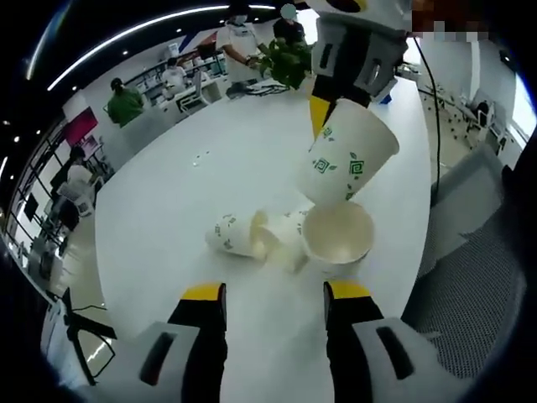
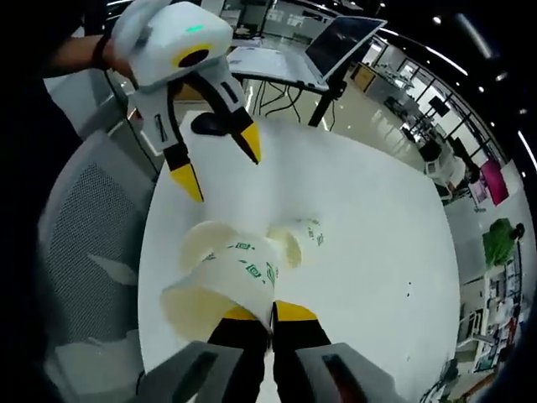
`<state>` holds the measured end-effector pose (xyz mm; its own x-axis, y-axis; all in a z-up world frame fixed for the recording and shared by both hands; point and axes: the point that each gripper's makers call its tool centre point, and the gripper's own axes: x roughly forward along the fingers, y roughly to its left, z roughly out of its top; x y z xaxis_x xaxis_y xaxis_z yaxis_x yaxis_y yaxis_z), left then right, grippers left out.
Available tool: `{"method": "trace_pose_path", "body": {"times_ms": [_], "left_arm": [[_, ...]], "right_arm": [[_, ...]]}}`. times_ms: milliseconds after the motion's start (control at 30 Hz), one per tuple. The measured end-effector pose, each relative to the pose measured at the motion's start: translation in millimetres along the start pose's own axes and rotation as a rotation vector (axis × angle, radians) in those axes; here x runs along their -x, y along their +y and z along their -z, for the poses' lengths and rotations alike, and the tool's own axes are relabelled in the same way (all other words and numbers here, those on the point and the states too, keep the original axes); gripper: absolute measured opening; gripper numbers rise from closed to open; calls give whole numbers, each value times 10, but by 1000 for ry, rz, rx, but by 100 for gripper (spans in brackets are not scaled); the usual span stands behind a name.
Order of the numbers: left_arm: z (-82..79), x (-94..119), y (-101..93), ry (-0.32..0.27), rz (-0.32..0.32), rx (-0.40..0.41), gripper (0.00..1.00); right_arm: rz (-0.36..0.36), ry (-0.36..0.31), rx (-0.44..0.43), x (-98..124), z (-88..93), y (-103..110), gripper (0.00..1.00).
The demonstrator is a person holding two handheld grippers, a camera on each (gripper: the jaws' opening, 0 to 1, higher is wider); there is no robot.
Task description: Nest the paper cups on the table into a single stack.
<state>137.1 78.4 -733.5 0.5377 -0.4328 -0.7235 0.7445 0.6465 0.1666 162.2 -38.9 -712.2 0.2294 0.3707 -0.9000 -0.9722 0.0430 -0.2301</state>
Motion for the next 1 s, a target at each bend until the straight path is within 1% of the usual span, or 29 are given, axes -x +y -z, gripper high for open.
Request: {"method": "trace_pose_path", "body": {"times_ms": [100,200,300,367,433,467,667,733,767,867,1000], "left_arm": [[3,0,5,-1,-1,1,44],[5,-13,0,0,1,-4,44],[-5,21,-16,-3,-1,-3,44],[-4,39,-19,-2,-2,-4,44],[12,37,0,0,-4,-4,44],[16,36,6,0,-4,-3,44],[31,27,-8,2,-1,-7,44],[40,26,-7,3,-1,-6,44],[45,35,-11,3,-3,-4,44],[63,42,-14,4,-4,-2,44],[99,41,-13,9,-4,2,44]], "right_arm": [[-16,-1,12,17,-45,9,0],[-56,7,41,41,-105,93,0],[-83,35,70,32,-134,176,0],[-101,46,81,2,-137,171,0],[-116,51,93,-9,-181,221,0],[-120,55,102,-22,-187,212,0],[-159,110,171,-85,-243,254,0],[-174,124,176,-98,-243,274,0],[-192,139,165,-98,-235,305,0],[-198,160,178,-162,-218,296,0],[-211,168,173,-197,-245,287,0]]}}
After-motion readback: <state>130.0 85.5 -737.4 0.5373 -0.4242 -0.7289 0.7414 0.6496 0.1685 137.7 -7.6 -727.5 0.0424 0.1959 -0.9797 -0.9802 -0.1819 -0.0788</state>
